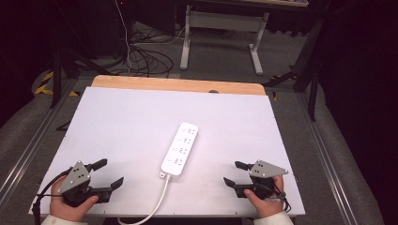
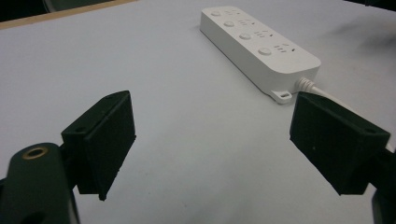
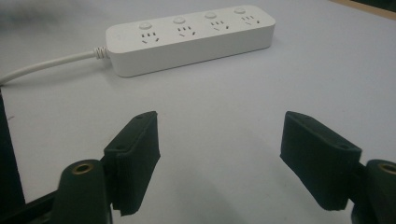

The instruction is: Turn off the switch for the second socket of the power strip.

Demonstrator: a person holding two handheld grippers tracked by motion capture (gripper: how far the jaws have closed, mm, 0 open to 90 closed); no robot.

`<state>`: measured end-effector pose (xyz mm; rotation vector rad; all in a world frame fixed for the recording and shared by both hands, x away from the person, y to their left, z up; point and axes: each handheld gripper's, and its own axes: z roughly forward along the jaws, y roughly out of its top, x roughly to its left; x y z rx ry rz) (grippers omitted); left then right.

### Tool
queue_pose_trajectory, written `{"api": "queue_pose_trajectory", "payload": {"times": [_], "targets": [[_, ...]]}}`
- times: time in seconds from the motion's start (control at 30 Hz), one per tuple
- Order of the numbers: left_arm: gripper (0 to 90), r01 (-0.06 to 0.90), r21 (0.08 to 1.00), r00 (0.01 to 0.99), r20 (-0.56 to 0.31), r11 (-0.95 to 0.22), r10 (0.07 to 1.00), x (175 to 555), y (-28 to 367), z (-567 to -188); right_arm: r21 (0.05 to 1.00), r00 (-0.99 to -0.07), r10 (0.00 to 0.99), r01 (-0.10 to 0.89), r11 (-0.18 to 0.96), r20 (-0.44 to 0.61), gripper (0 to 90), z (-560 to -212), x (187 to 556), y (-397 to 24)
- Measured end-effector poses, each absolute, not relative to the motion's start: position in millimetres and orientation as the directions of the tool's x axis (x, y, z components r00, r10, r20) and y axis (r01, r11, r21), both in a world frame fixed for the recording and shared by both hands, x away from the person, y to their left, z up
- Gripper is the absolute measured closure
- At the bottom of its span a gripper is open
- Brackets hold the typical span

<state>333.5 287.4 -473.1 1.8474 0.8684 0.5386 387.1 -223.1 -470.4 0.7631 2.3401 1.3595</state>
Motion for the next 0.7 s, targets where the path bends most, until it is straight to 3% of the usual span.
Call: {"api": "queue_pose_trajectory", "payload": {"times": [0.7], "targets": [[15.8, 0.313, 0.903, 0.636, 0.029, -0.293, 0.771, 332.5, 288.1, -469.7, 0.867, -0.805, 0.593, 0.282, 0.411, -0.019, 29.0, -471.1, 387.6, -221.3]]}}
